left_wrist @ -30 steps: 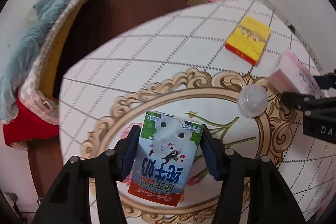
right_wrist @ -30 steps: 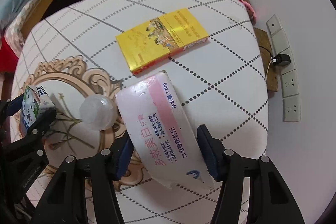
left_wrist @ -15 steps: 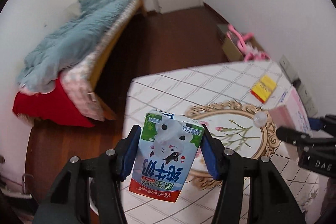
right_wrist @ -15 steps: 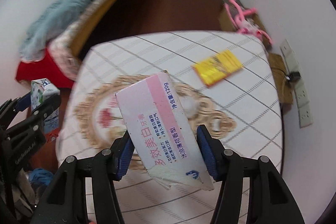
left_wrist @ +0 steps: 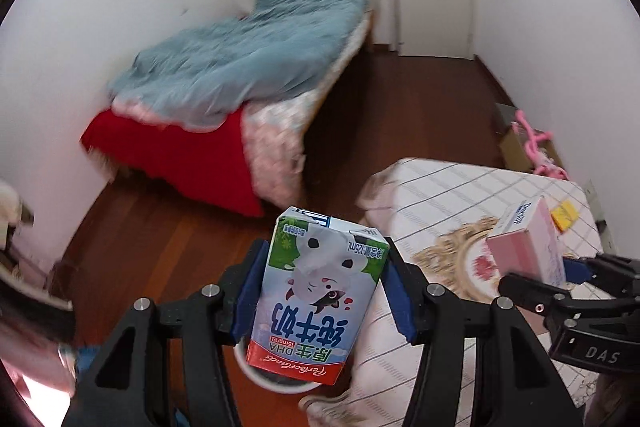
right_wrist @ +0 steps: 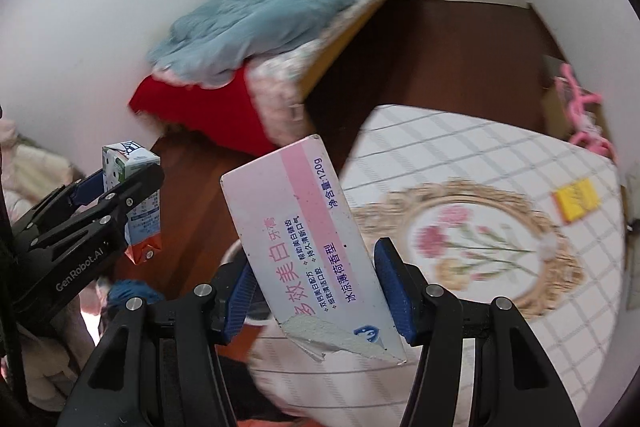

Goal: Collect trash
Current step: 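Carry the carton and pink-white box over the bin and open both tools, then move both open tools back over the table, then grasp the yellow box with the right tool while the left tool grasps the clear lid, then carry the yellow box and clear lid over the bin and open both tools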

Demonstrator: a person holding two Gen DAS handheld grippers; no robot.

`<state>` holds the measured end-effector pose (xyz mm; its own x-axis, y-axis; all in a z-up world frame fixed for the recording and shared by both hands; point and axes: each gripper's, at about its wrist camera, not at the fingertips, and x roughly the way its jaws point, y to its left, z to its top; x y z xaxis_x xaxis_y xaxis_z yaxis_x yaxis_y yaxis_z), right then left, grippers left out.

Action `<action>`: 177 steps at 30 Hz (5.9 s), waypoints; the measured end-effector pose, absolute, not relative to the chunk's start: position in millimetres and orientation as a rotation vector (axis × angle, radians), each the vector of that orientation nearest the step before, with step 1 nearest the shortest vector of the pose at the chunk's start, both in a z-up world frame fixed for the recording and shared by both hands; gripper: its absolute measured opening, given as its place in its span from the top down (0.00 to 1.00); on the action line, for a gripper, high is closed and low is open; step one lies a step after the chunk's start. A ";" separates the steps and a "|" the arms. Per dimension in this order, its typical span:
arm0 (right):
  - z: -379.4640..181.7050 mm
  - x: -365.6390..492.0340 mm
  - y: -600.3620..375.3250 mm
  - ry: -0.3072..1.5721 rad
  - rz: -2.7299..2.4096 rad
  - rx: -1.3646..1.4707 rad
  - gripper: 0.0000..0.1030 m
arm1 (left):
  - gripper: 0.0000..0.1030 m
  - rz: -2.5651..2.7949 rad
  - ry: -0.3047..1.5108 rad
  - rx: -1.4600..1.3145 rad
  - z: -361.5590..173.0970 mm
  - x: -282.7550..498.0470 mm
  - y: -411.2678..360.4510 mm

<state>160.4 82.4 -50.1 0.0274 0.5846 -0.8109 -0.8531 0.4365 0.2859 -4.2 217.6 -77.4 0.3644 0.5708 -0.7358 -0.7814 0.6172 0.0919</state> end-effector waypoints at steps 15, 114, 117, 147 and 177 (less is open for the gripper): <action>-247.1 64.7 233.9 1.382 1.092 -0.520 0.42 | 0.50 0.909 1.027 -0.767 -266.1 -80.8 336.1; -254.4 543.3 -0.2 1.344 0.203 -0.029 0.24 | 0.06 0.794 1.253 -0.334 -308.8 263.0 197.2; -253.9 536.9 11.1 1.313 0.234 -0.161 0.38 | 0.06 0.760 1.241 -0.340 -303.9 267.7 188.1; -192.4 405.9 -182.8 1.146 0.369 -0.129 0.39 | 0.65 0.347 1.055 -0.156 -238.0 344.7 35.9; -143.0 91.6 120.8 1.135 1.226 -0.435 0.39 | 0.65 1.056 1.018 -0.483 -198.9 -97.7 245.0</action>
